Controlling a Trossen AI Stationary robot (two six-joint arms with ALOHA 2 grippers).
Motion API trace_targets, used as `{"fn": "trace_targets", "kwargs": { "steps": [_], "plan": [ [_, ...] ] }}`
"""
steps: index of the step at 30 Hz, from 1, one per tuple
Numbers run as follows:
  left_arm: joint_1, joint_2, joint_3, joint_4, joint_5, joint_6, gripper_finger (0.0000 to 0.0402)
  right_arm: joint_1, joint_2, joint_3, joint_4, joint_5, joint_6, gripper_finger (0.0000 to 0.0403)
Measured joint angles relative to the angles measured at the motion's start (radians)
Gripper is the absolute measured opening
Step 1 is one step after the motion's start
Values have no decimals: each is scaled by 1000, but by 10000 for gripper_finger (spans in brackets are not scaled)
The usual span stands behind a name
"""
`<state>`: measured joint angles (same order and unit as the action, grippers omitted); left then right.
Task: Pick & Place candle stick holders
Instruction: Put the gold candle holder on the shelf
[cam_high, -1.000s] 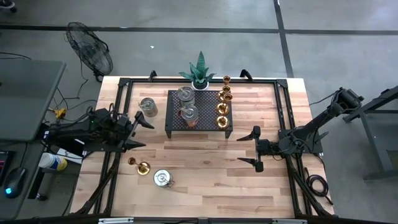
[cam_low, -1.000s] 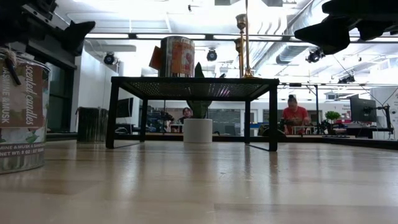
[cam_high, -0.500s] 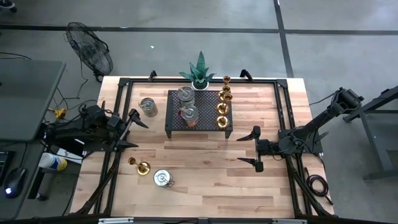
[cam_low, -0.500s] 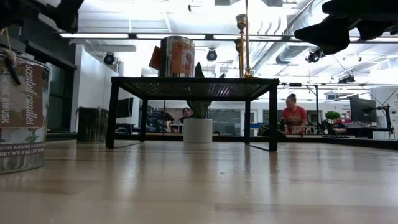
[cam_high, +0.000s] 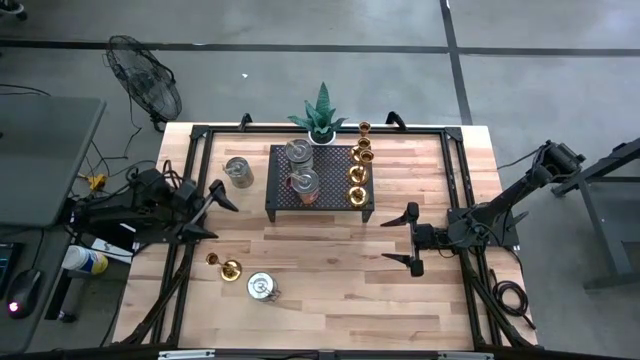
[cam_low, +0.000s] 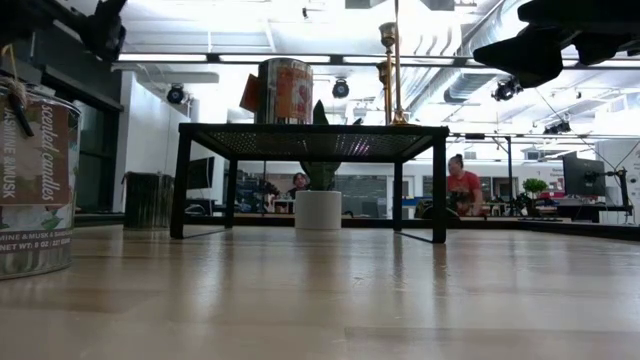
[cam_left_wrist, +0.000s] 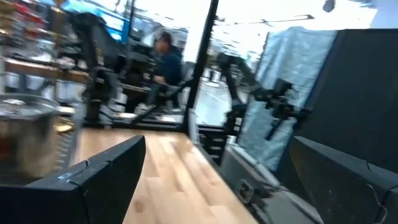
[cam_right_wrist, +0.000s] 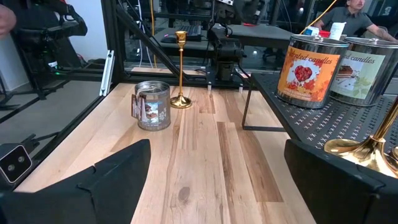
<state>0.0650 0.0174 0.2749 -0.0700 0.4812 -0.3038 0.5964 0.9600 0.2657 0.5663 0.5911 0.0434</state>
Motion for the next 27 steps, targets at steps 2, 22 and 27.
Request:
{"fn": "trace_targets", "kwargs": {
  "steps": [2, 22, 27],
  "plan": [
    [0, 0, 0, 1, 41, -31, 392, 0, 0, 0, 0, 0, 0, 362],
    [0, 4, 45, -71, -149, -223, 392, 0, 0, 0, 0, 0, 0, 362],
    [0, 65, 188, -331, -273, -151, 392, 0, 0, 0, 0, 0, 0, 362]
  ]
}}
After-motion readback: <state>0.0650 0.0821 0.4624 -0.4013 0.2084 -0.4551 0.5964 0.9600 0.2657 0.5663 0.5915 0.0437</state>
